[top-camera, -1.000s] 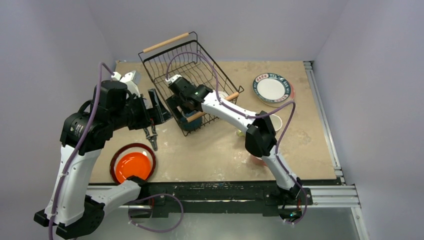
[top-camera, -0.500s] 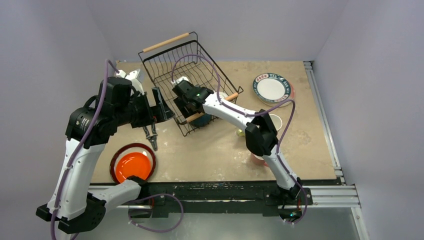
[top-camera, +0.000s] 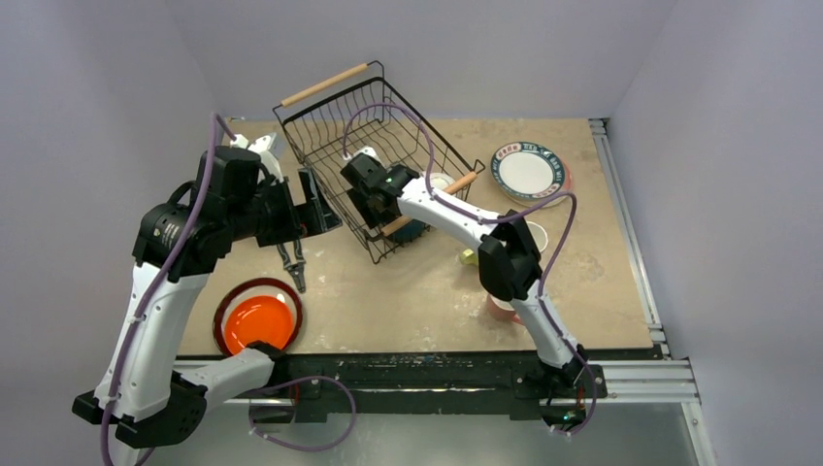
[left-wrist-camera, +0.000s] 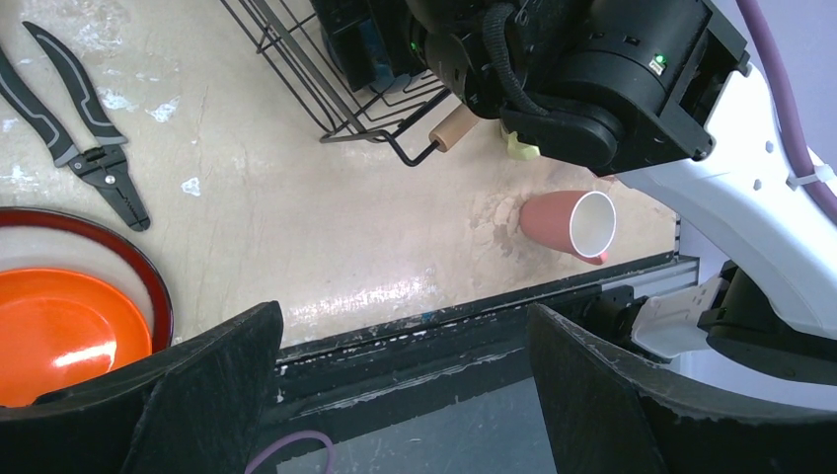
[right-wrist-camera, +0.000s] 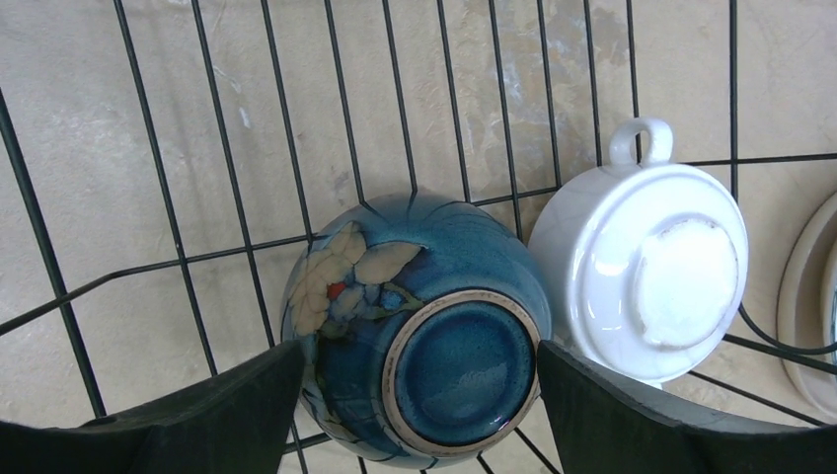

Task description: Load the mixed dishes into the dish rack

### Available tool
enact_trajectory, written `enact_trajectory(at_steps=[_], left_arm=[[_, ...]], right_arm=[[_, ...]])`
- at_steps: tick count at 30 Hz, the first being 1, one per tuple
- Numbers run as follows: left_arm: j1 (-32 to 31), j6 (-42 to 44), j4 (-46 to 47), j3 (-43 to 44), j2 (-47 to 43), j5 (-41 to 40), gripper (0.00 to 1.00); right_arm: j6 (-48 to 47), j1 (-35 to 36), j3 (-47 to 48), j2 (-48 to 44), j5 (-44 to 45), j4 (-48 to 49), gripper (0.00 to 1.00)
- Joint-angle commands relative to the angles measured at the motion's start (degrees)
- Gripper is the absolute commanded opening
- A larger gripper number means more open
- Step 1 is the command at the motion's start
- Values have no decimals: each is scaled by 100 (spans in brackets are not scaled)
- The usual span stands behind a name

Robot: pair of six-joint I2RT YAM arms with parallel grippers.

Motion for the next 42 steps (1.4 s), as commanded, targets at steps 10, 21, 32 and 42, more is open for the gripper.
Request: enact_trajectory(at_steps=[10, 21, 32, 42], left_arm=[[61, -50, 251, 163, 143, 76, 93], [55, -1207, 1545, -1137, -148, 1143, 92], [-1495, -2120, 3101, -1873, 345, 1192, 89], [-1754, -1109, 1531, -1414, 231, 1156, 88]], right_arm=[[211, -151, 639, -998, -1158, 90, 95], [871, -969, -1993, -3754, -1664, 701, 96], [1566, -2391, -4680, -6703, -1239, 129, 98], [1521, -4130, -5297, -6544, -1744, -123, 98]])
